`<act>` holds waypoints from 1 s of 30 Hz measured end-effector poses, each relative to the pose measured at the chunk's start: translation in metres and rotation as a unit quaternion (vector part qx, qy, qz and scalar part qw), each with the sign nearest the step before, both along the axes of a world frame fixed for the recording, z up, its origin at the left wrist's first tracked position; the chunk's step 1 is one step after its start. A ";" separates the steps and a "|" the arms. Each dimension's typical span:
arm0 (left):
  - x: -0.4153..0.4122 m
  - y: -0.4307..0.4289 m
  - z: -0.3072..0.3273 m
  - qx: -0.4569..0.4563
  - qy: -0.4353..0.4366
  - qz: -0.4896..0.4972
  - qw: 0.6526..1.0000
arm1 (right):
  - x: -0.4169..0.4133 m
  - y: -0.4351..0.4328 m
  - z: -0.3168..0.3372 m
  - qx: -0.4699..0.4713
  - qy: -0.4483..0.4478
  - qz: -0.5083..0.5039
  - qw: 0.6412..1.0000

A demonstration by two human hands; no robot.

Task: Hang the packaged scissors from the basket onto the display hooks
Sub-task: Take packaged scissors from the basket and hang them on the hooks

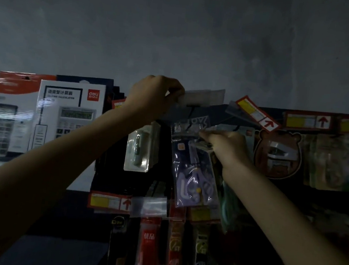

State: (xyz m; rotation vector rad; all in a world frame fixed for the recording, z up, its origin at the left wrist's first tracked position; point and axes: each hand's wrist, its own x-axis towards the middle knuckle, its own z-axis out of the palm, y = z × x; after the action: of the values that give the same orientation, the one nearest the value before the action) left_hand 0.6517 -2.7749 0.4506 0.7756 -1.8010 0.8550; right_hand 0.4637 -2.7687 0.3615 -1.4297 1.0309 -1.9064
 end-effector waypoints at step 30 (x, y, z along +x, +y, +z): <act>0.005 0.010 0.007 0.004 -0.032 0.036 0.999 | 0.003 -0.004 0.026 0.068 -0.014 0.001 0.998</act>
State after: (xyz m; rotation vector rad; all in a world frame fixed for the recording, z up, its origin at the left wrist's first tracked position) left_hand 0.6571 -2.7651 0.4572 0.8304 -1.8432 0.9304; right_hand 0.4669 -2.7727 0.3875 -1.3231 1.1223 -1.8143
